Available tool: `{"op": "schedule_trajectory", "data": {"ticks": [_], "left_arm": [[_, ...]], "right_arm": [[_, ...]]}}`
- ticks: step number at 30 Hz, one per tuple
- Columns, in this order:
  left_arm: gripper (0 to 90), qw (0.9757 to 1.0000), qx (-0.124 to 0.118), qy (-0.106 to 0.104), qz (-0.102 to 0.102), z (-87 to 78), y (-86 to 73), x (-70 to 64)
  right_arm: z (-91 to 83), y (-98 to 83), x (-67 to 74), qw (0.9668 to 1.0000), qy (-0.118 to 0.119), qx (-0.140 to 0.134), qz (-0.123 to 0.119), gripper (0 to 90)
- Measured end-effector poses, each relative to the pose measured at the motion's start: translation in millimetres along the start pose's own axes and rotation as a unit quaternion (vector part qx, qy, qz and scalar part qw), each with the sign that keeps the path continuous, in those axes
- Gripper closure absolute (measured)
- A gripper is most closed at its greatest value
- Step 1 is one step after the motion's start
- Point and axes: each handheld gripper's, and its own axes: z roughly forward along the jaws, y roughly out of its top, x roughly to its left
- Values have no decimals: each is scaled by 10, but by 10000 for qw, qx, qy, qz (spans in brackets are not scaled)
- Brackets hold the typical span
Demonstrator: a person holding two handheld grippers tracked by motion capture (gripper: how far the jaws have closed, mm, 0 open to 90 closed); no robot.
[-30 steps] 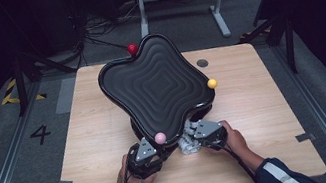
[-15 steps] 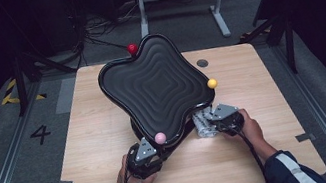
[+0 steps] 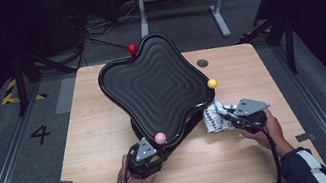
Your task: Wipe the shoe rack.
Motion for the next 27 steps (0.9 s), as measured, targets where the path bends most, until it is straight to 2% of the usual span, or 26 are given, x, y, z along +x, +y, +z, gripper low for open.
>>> {"op": "schedule_trajectory", "data": {"ticks": [2, 5, 7, 15, 20, 27], "left_arm": [[691, 10000, 5, 2, -14, -1, -1, 0], [690, 10000, 0, -2, -6, 0, 0, 2], [690, 10000, -2, -1, 5, 1, 0, 1], [688, 10000, 11, 1, 2, -2, 0, -1], [688, 10000, 13, 22, 22, -2, 1, 0], [690, 10000, 14, 21, 20, -2, 1, 1]], "right_arm": [[-130, 13, 28, 9999, 43, -164, -35, 788], [-208, 24, 43, 9996, 56, -287, -22, 789], [-304, 61, 62, 9986, 85, -515, 21, 789], [-456, 205, 101, 9954, 159, -942, -9, 791], [-449, 284, 101, 9943, 135, -1054, 16, 790], [-276, 490, 123, 9933, 113, -1146, -88, 790]]}}
